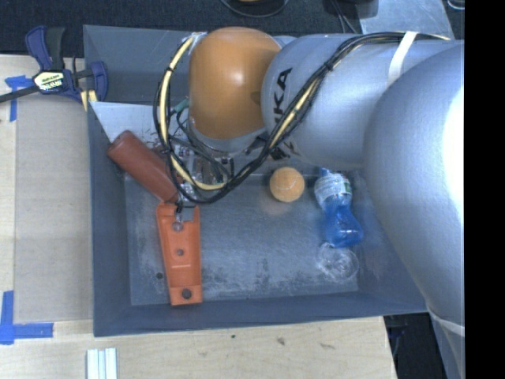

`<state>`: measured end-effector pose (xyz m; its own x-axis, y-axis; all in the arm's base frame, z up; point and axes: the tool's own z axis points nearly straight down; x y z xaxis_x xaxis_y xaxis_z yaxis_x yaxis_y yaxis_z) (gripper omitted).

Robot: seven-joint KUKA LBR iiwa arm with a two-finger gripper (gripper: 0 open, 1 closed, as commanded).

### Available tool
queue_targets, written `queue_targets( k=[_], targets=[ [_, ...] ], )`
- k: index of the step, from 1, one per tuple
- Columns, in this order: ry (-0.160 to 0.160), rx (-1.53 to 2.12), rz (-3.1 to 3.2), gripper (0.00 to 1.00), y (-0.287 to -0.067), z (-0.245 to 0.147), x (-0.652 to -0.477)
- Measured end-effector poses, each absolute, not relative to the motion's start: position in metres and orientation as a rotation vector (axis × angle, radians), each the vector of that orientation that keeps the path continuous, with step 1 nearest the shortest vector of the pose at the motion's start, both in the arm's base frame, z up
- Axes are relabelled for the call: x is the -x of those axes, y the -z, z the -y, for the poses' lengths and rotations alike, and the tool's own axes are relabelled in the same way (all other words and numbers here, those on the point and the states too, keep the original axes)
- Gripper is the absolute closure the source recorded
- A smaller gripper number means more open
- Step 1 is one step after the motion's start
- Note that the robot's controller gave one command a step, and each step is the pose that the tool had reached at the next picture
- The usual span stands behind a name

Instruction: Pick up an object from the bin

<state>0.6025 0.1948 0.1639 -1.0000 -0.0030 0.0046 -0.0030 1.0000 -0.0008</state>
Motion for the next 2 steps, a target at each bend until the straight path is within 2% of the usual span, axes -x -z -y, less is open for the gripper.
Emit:
queue_targets(
  k=[1, 2],
  targets=[
    [0.002, 0.001, 3.144, 0.0, -0.169, -0.194, -0.604],
    [0.0, -0.187, 3.14, 0.0, -0.091, -0.158, -0.597]
  ],
)
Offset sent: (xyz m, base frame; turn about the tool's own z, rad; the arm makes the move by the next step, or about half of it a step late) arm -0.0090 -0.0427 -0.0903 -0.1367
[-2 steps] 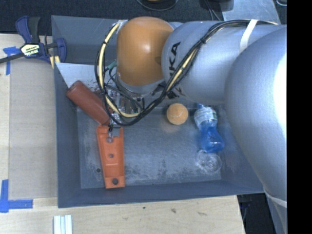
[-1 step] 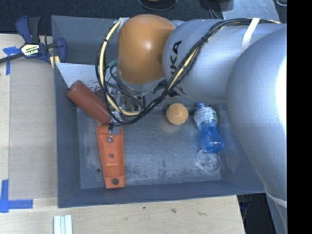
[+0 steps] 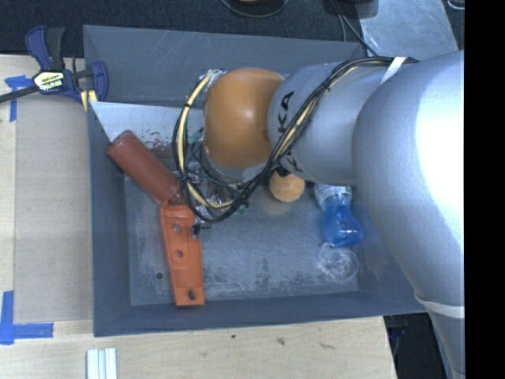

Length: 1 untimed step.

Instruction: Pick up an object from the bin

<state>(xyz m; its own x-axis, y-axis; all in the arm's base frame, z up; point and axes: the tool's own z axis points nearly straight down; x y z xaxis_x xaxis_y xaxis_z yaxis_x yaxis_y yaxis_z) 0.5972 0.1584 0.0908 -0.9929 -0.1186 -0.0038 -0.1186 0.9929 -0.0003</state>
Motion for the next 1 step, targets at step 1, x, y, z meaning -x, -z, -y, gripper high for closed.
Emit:
queue_targets(
  k=[1],
  targets=[
    [-0.004, 0.456, -3.099, 1.0, -0.0714, -0.1817, -0.6094]
  ],
)
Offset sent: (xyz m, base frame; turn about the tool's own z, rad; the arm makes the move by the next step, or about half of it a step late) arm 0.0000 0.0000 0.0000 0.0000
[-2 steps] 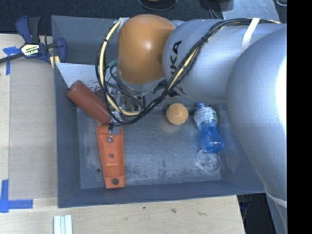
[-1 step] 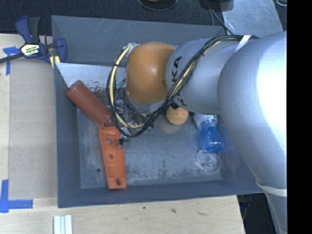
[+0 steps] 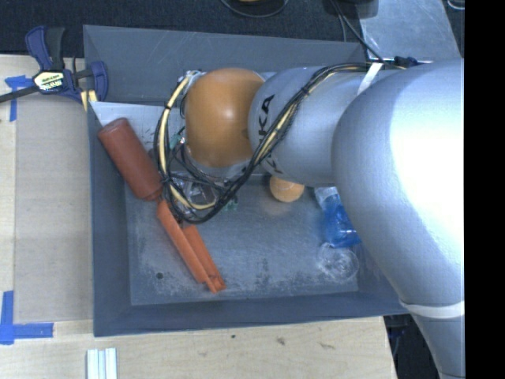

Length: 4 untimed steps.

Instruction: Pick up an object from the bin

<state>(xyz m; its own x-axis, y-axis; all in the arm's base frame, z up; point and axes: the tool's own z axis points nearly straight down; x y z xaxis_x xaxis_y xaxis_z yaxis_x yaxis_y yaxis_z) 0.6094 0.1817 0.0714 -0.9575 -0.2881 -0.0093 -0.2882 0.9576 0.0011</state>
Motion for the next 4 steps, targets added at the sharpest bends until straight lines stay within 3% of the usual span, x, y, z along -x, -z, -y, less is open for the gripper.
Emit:
queue_targets(
  k=[1, 2, 3, 4],
  targets=[
    [-0.004, 0.456, -3.099, 1.0, -0.071, -0.182, -0.609],
    [-0.003, 0.635, -3.068, 1.0, -0.138, -0.159, -0.602],
    [-0.005, 0.498, -3.089, 1.0, -0.185, -0.154, -0.61],
    [-0.005, 0.498, -3.089, 1.0, -0.186, -0.154, -0.61]
  ],
)
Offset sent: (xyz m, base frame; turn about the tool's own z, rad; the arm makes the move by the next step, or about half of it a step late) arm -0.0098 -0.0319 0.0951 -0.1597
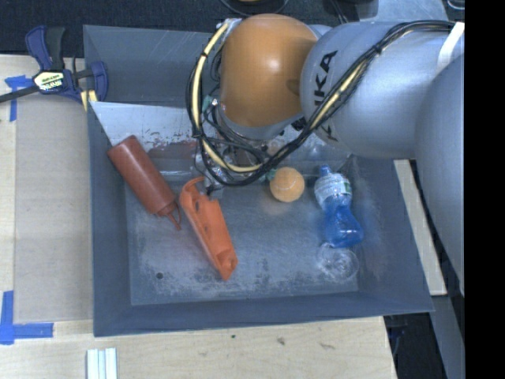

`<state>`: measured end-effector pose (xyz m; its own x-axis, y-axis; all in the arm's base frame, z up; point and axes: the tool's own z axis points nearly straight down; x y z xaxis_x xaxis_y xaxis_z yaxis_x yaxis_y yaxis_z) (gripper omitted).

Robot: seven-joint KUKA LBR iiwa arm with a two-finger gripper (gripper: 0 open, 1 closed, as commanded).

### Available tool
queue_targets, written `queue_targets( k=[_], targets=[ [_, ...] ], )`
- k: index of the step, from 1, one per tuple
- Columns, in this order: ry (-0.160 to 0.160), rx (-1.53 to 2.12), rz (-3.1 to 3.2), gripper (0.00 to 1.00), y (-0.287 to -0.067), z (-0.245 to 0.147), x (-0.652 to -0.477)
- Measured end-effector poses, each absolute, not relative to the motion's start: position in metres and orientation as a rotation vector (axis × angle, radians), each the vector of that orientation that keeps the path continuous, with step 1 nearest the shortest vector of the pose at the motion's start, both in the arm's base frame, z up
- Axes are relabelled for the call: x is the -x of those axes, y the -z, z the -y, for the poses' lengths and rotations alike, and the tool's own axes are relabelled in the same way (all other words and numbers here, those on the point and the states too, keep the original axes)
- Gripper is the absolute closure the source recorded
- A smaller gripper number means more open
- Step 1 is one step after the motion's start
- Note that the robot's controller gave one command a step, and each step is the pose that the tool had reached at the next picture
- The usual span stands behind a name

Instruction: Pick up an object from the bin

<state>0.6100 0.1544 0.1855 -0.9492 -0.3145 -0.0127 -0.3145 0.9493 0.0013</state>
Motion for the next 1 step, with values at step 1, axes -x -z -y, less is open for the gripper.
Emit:
queue_targets(
  k=[1],
  targets=[
    [-0.006, 0.498, -3.088, 1.0, -0.2794, -0.1594, -0.6063]
  ],
)
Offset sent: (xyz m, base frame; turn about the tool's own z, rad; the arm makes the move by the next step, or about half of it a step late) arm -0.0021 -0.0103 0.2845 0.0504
